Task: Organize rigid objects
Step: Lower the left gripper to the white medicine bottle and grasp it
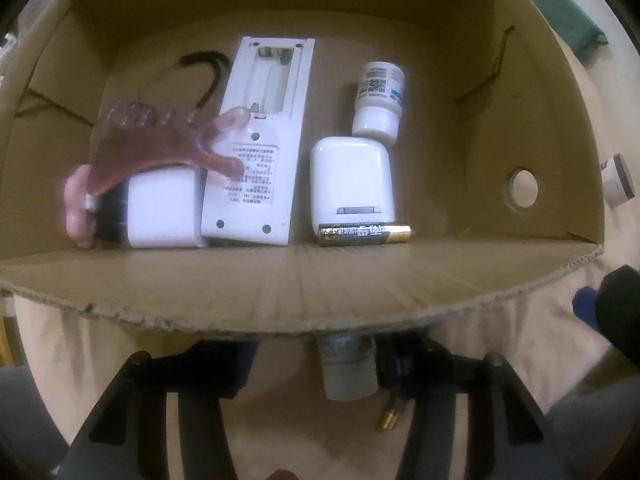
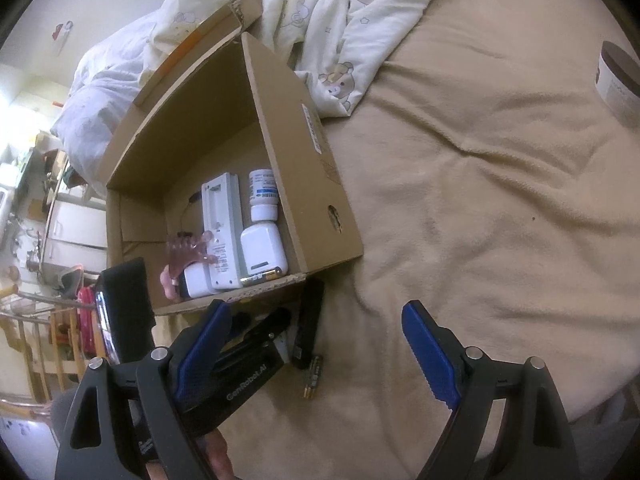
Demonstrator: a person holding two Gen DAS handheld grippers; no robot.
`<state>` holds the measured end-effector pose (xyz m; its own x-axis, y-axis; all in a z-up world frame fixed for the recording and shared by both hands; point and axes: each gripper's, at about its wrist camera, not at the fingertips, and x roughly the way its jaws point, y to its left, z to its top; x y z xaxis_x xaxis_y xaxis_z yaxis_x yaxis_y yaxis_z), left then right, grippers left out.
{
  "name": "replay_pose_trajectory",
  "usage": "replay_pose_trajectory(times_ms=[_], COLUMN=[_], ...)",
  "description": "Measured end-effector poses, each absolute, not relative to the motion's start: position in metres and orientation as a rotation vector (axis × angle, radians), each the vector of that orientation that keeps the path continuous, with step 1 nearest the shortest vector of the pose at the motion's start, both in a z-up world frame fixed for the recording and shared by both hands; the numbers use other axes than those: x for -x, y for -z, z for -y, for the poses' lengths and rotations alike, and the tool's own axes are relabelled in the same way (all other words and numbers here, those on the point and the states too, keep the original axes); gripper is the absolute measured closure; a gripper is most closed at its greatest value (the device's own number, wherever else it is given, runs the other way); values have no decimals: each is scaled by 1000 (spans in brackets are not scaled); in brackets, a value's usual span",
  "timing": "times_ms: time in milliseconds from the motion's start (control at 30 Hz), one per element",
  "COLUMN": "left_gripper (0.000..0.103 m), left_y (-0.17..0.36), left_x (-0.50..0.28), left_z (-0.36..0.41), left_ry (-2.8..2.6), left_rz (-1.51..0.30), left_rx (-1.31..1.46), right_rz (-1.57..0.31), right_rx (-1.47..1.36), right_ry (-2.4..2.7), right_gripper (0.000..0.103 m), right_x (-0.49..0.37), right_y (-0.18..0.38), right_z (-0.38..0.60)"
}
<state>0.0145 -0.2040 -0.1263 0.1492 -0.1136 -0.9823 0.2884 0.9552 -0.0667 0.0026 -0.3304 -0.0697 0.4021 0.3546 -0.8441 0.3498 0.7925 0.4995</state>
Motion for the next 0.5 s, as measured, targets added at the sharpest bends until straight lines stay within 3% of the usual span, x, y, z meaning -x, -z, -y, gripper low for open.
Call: replay_pose_trajectory(times_ms=[100, 133, 500], left_gripper=[62, 76, 79], left_y=[131, 132, 123], left_x=[-19, -22, -21], left_z=[208, 209, 189], left_ry=[304, 308, 316], left_rz=[-1406, -1404, -1383], left_rx=[-165, -167, -252], right_rz=[-1183, -1184, -1190], right_rx=[-697, -696, -692], right_ry=[-5, -3, -4], right_gripper=[11, 11, 11], right_x=[-4, -4, -5], right_y=[69, 69, 70], right_z=[329, 329, 329])
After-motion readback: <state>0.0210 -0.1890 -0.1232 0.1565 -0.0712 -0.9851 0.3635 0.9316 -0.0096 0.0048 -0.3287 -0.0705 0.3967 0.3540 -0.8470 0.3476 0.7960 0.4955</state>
